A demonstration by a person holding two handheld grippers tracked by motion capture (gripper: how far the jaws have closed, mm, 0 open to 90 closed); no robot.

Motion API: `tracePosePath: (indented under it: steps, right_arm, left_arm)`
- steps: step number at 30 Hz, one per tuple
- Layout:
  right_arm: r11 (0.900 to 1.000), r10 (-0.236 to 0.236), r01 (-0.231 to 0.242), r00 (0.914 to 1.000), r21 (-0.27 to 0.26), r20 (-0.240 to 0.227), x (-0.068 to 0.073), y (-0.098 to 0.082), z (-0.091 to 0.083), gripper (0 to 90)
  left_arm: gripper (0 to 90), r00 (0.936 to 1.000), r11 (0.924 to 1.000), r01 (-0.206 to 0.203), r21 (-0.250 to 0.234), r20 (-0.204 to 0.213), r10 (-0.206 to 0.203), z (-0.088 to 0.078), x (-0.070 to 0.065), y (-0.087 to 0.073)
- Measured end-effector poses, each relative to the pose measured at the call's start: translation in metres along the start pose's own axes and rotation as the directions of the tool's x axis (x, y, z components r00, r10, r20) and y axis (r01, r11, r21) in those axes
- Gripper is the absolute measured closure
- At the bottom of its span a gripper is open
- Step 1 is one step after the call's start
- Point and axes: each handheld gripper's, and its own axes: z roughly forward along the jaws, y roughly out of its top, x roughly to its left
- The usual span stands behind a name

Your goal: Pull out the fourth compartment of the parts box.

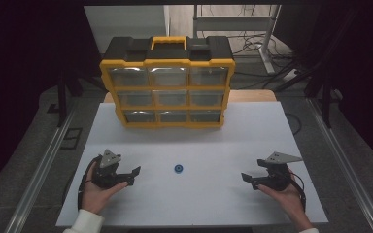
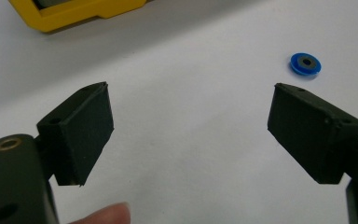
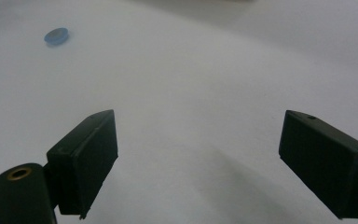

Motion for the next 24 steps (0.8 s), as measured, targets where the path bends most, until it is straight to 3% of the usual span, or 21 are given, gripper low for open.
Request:
tracePosePath:
  steps: [18,24]
  right_arm:
    - [1.000,-0.003,0.003,0.9999,0.000,0.012,0.0033,0.0005,-0.0008,12.5]
    - [1.000,-0.004,0.004,0.9999,0.004,0.016,0.0020,0.0013,0.0013,12.6]
  left_arm:
    - [14.8,0.9992,0.9994,-0.034,0.001,-0.019,0.034,-0.0034,-0.0046,-0.0007]
    - [14.9,0.9966,0.9980,-0.064,-0.001,-0.052,0.064,-0.0039,-0.0024,-0.0034]
